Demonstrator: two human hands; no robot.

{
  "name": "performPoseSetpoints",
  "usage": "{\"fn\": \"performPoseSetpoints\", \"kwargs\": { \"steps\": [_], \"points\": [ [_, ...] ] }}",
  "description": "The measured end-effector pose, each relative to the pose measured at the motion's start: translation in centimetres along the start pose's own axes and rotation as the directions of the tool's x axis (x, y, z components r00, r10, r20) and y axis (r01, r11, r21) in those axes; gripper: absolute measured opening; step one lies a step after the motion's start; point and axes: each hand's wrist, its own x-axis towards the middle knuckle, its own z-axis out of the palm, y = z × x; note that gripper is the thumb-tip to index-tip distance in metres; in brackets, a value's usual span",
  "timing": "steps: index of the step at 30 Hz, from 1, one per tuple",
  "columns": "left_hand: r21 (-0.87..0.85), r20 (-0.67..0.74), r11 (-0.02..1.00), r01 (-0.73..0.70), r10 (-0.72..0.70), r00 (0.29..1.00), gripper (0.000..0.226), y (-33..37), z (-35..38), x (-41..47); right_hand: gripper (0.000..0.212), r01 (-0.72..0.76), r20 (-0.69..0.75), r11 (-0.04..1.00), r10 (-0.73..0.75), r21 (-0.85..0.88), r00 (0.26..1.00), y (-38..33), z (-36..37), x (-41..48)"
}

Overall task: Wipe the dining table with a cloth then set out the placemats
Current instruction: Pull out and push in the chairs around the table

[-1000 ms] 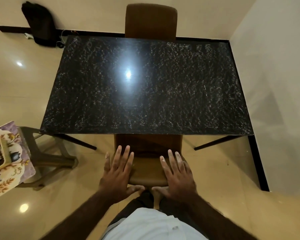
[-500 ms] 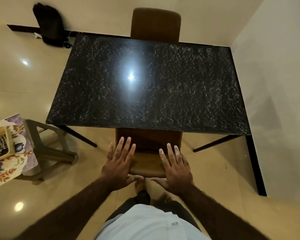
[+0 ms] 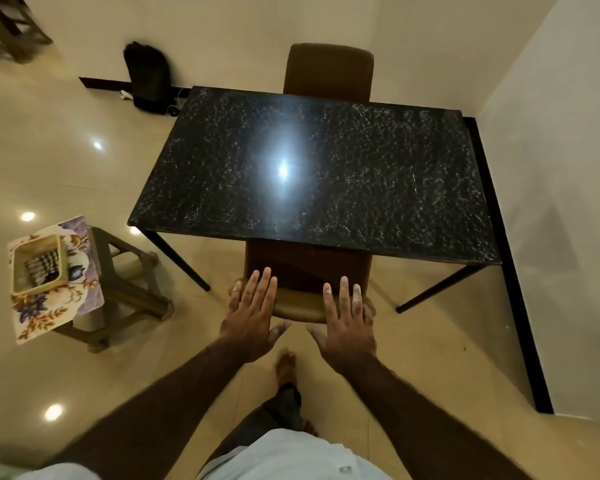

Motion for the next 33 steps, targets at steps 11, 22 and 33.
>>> {"fn": "performPoseSetpoints", "kwargs": {
  "steps": [11,22,33],
  "points": [
    [0.024,0.203,1.0,0.002,-0.007,0.979,0.109,2.8,-0.3,-8.5,0.101,0.097,0.189,0.993,-0.083,-0.065,0.979,1.6,-1.6,-7.9],
    [-0.044,0.19,0.979,0.201,-0.19,0.963,0.121,-1.9,4.8,-21.8,0.095,0.088,0.043,0.996,-0.087,-0.019,0.995,1.7,3.2,-16.4],
    [-0.142,-0.019,0.894,0.425,-0.431,0.902,0.107,-5.2,7.7,-32.6,0.098,0.35,-0.02,0.936,-0.351,-0.035,0.936,-9.4,4.5,-16.9]
  ]
}}
